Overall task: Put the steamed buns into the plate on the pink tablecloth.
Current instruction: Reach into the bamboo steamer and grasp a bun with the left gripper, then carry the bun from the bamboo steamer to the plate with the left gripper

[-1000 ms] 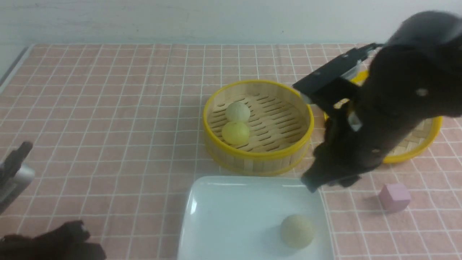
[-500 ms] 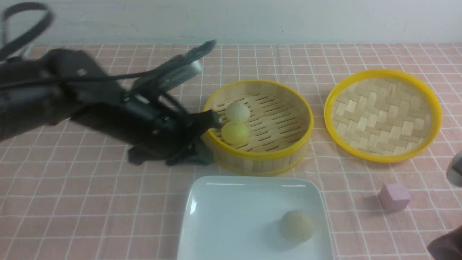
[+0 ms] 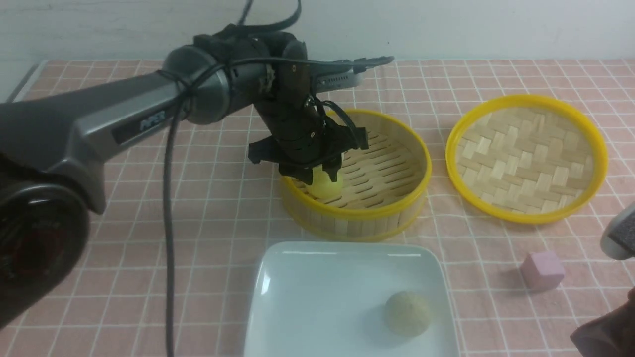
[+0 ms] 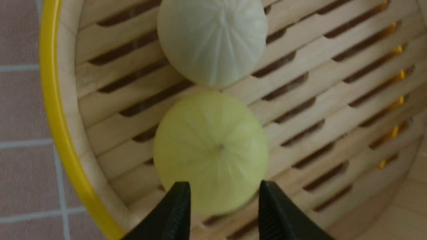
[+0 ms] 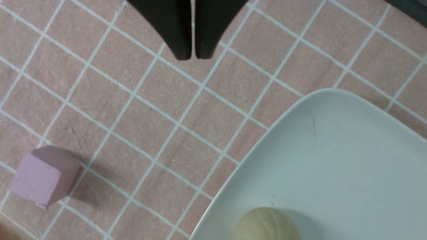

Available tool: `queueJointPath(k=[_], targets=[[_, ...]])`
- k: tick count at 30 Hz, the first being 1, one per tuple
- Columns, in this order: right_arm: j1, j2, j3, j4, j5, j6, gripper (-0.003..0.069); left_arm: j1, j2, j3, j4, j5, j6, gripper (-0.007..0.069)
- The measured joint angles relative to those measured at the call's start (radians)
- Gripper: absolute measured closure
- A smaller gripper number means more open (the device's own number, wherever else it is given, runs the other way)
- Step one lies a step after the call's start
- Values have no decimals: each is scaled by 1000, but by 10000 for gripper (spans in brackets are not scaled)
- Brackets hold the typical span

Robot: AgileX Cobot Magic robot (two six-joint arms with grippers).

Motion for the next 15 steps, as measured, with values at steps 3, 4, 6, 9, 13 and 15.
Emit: queueJointPath(k=[3, 4, 6, 9, 13, 15], targets=[[0, 0, 0, 0, -23, 0, 650, 0, 41, -5, 8, -16, -6, 386], [0, 0, 0, 0, -28, 0, 649, 0, 48, -5, 8, -17, -6, 422], [0, 0, 0, 0, -31, 0, 648, -2, 47, -7, 8, -13, -6, 500], [0, 0, 0, 1, -34, 0, 642, -21, -1, -10, 27, 0, 15, 599], [0, 0, 0, 1, -34, 0, 638, -57, -145, -7, 52, 118, 72, 607], [0, 0, 0, 1, -34, 0, 635, -95, -267, 36, 86, 229, 84, 607]])
